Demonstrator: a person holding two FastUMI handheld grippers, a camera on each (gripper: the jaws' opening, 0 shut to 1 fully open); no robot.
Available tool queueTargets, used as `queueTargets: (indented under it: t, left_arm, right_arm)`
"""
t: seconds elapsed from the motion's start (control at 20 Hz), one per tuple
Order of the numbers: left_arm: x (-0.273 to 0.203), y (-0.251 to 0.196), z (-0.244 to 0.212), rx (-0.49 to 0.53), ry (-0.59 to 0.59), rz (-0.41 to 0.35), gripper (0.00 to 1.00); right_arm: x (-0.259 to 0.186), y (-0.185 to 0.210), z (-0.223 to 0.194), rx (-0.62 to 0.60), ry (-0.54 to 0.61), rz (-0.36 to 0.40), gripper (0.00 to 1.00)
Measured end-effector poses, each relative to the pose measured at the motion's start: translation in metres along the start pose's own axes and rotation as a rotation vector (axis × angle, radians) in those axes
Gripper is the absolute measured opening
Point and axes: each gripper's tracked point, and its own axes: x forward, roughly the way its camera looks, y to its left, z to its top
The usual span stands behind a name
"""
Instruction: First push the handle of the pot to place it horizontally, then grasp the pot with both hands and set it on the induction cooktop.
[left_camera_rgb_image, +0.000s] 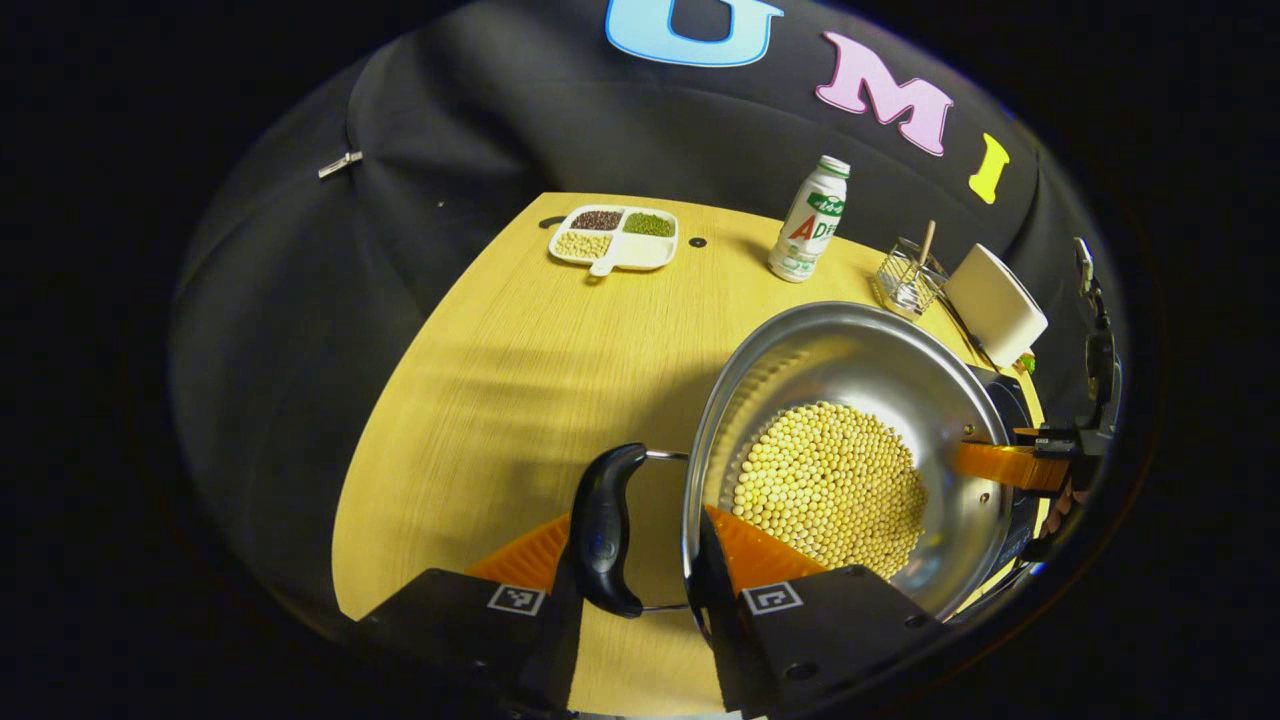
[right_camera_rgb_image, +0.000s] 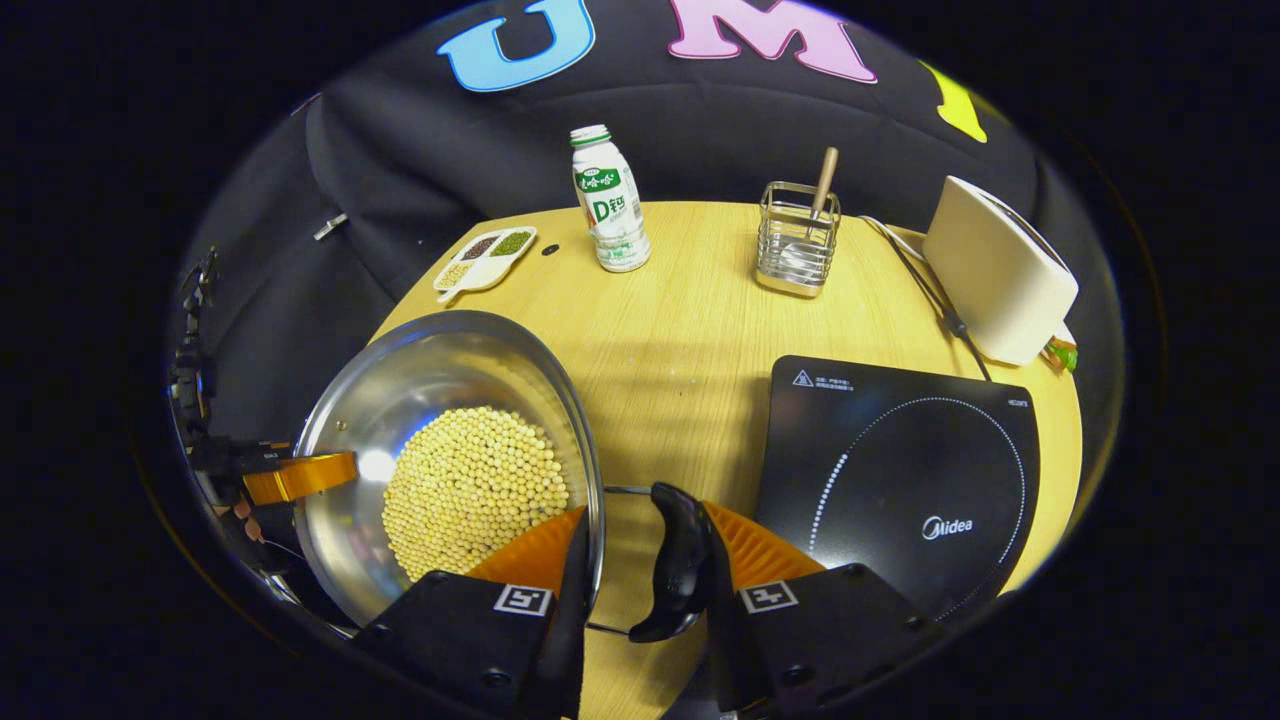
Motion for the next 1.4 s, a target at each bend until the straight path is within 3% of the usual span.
queueTargets:
  t: [0.1, 0.5, 1.4]
  left_arm:
    - [-0.009, -0.012, 0.005, 0.012, -0.008, 0.0, 0.57]
    - [-0.024, -0.069, 0.016, 0.039, -0.03, -0.038, 0.57]
    - [0.026, -0.268, 0.037, 0.163, -0.002, -0.163, 0.57]
  right_arm:
    - [-0.013, -0.009, 0.003, 0.017, -0.007, 0.0, 0.49]
    - [-0.053, -0.058, 0.012, 0.034, -0.076, -0.021, 0.53]
    - [-0.096, -0.252, 0.002, 0.155, -0.075, -0.153, 0.53]
